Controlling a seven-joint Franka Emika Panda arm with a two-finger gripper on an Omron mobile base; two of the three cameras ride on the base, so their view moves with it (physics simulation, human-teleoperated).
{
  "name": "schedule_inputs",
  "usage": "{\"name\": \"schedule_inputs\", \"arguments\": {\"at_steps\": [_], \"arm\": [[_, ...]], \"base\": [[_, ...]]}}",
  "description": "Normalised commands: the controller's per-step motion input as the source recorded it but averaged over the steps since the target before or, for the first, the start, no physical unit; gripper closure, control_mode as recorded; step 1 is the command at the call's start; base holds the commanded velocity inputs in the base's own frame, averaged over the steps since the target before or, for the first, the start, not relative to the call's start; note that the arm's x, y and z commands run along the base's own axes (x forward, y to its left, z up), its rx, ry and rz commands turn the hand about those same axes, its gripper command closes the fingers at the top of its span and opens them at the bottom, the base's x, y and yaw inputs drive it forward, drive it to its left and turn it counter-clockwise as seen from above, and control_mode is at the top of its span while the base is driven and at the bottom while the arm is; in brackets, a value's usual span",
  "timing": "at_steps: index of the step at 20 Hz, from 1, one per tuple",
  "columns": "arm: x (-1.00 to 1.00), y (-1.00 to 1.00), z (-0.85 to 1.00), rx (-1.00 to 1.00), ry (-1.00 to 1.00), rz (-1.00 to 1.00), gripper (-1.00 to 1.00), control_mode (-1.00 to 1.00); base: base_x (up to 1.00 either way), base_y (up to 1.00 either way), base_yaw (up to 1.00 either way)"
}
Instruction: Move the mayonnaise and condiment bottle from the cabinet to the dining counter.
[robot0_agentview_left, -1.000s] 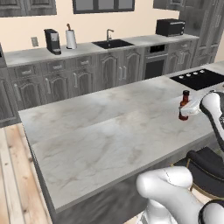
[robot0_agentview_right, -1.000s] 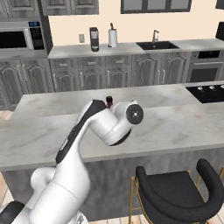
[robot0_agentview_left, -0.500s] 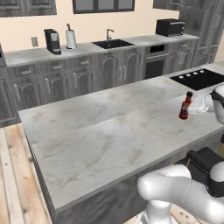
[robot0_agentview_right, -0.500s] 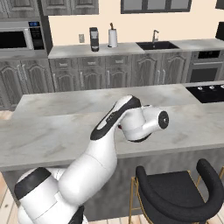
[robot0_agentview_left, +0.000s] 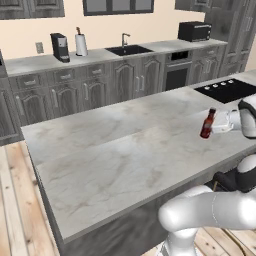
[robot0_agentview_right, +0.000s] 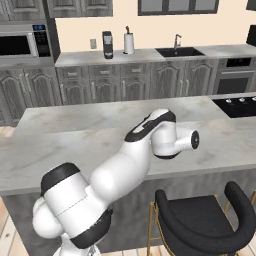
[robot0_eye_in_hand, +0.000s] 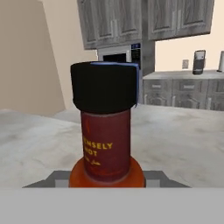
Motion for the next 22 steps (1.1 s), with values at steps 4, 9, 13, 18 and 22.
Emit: {"name": "schedule_inputs", "arguments": {"at_steps": [4, 9, 13, 18, 22], "arm": [[0.20, 0.03, -0.42, 0.00, 0.00, 0.00, 1.00, -1.00], [0.04, 0.10, -0.38, -0.03, 0.00, 0.00, 1.00, -1.00], [0.00, 0.18, -0.30, -0.05, -0.04, 0.00, 1.00, -1.00], [0.00, 0.15, -0.27, 0.00, -0.11, 0.00, 1.00, -1.00], [0.00, 0.07, -0.29, -0.01, -0.10, 0.00, 1.00, -1.00]], "base": [[0.00, 0.00, 0.00], [0.00, 0.00, 0.00], [0.00, 0.00, 0.00], [0.00, 0.00, 0.00], [0.00, 0.00, 0.00]]}}
